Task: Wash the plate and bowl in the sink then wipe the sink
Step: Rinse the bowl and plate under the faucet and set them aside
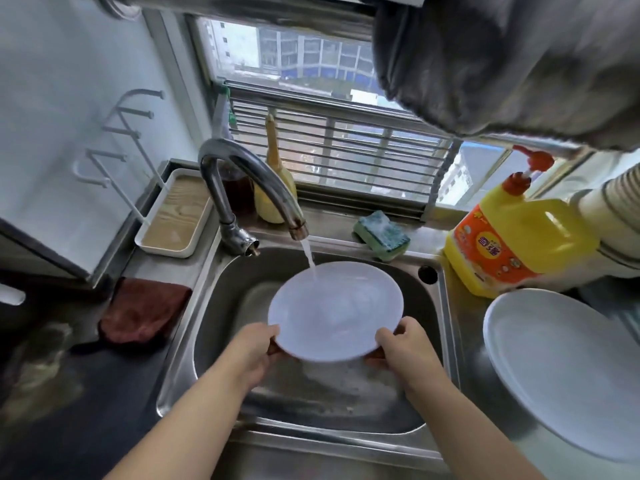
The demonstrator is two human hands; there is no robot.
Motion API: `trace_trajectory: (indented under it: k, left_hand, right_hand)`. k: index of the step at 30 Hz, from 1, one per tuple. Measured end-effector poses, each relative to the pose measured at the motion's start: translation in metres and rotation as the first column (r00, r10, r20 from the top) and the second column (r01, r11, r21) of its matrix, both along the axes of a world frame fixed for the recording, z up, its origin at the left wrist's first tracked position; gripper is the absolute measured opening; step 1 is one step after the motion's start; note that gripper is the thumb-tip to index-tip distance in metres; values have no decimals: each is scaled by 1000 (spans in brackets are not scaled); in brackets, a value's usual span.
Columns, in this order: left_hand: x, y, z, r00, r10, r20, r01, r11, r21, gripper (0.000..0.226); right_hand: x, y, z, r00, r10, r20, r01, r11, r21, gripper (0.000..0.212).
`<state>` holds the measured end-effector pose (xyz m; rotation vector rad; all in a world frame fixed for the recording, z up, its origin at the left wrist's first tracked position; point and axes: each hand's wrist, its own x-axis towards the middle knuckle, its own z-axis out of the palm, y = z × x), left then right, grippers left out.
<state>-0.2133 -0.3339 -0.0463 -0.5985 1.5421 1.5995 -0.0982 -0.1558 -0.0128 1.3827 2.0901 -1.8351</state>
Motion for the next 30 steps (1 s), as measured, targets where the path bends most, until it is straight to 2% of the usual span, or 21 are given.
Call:
trace_trajectory:
  k: [4,7,11,13,17,20,23,27,30]
  left_hand:
    - [-4,-14,5,991,-102,-82,98,994,-44,21]
    - [-3,-18,7,976,-147,-163,132,986,-98,31]
    - [0,-22,20,924,-230,-305,182,967,-176,39]
    - [3,-22,33,882,-273,-384,194,953,-234,34]
    - [8,-24,57,807,-334,-487,175,923,-343,23]
    - [11,-28,69,810,-313,-496,120,916,-384,14]
    - [16,-33,67,870,-239,-432,90,937,-336,12]
    - [19,-37,41,962,-151,-225,79,951,-300,14]
    - [23,-30,25,983,-166,-76,145,962,-233,16]
  right_hand:
    - [13,-1,-11,1000,0,-28,-3,991,-133,22]
    - [11,-2,-26,997,-79,-24,71,969,-238,25]
    - [-6,-8,-45,977,-212,-7,187,877,-442,23]
    - [-16,-14,-51,972,-234,37,217,820,-529,24]
    - [-30,-29,-52,977,-196,86,208,777,-594,19]
    - [-30,-32,-49,984,-138,114,179,794,-581,18]
    - [-23,-23,-45,987,-65,150,133,849,-511,23]
    - [-5,-1,-32,989,28,142,21,945,-327,25]
    - [8,11,-12,984,77,162,-54,988,-144,23]
